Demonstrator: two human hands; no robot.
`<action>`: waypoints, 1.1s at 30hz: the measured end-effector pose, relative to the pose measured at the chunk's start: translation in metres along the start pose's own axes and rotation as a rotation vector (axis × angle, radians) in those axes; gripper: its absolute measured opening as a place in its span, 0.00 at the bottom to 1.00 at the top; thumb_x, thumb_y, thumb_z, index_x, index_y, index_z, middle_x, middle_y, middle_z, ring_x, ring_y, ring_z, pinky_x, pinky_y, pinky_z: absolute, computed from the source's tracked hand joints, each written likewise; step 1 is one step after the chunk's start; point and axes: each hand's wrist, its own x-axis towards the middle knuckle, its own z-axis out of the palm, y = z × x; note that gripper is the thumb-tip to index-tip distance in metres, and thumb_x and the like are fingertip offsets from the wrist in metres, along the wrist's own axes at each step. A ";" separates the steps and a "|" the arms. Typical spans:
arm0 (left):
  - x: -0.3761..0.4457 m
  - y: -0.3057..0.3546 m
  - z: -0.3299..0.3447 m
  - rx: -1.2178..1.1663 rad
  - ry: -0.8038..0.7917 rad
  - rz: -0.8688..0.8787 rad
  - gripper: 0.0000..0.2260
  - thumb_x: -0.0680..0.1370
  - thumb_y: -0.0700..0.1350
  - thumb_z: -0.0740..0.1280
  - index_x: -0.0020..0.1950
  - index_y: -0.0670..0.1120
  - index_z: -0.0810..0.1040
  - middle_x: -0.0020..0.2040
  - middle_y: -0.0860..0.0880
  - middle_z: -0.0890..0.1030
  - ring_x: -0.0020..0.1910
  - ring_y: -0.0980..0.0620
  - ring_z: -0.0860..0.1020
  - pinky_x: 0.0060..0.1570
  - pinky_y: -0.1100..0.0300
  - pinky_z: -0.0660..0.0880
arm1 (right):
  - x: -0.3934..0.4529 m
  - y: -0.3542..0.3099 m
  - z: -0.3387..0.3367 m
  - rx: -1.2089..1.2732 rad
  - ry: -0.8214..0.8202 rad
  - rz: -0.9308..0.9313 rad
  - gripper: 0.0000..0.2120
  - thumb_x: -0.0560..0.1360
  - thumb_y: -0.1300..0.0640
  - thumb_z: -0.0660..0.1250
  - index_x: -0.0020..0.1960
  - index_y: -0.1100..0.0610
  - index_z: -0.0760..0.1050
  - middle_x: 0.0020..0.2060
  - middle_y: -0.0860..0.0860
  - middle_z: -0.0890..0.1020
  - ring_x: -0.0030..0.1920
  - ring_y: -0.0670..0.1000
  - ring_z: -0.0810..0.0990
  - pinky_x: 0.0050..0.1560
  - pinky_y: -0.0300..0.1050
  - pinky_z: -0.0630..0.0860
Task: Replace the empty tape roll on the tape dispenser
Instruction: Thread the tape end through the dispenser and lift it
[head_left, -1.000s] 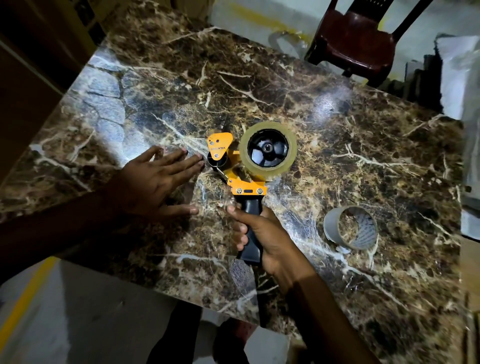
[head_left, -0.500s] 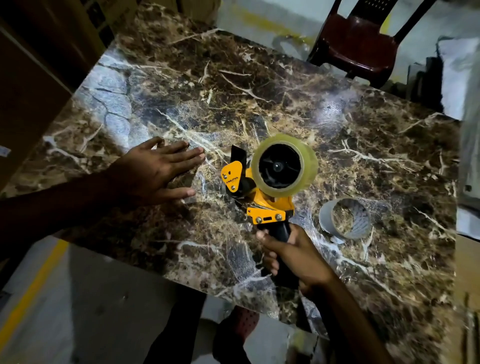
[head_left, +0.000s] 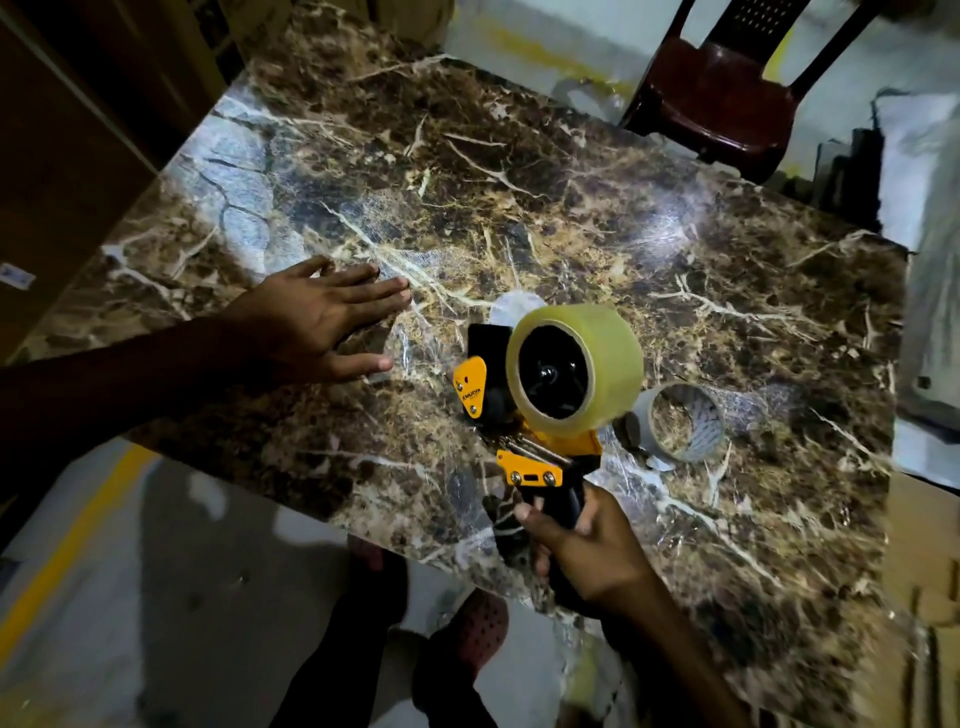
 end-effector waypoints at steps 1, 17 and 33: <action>-0.001 0.001 0.001 0.001 0.006 -0.001 0.43 0.77 0.78 0.39 0.87 0.58 0.55 0.86 0.57 0.56 0.85 0.48 0.59 0.81 0.41 0.58 | -0.003 0.003 -0.003 0.003 0.014 0.014 0.08 0.79 0.60 0.73 0.44 0.54 0.75 0.22 0.46 0.78 0.22 0.45 0.75 0.27 0.37 0.71; 0.005 -0.004 -0.009 -0.427 0.194 -0.058 0.25 0.84 0.66 0.55 0.72 0.58 0.82 0.81 0.53 0.70 0.84 0.46 0.64 0.79 0.43 0.67 | 0.002 0.019 -0.014 0.022 -0.059 -0.040 0.06 0.79 0.57 0.73 0.49 0.55 0.77 0.28 0.37 0.78 0.28 0.38 0.76 0.39 0.40 0.72; -0.016 0.066 0.039 -0.178 0.141 0.264 0.35 0.85 0.67 0.51 0.87 0.48 0.57 0.87 0.48 0.59 0.86 0.44 0.58 0.84 0.43 0.58 | 0.001 0.019 -0.012 0.061 -0.051 0.009 0.06 0.78 0.55 0.74 0.50 0.55 0.77 0.34 0.44 0.80 0.30 0.39 0.77 0.41 0.43 0.72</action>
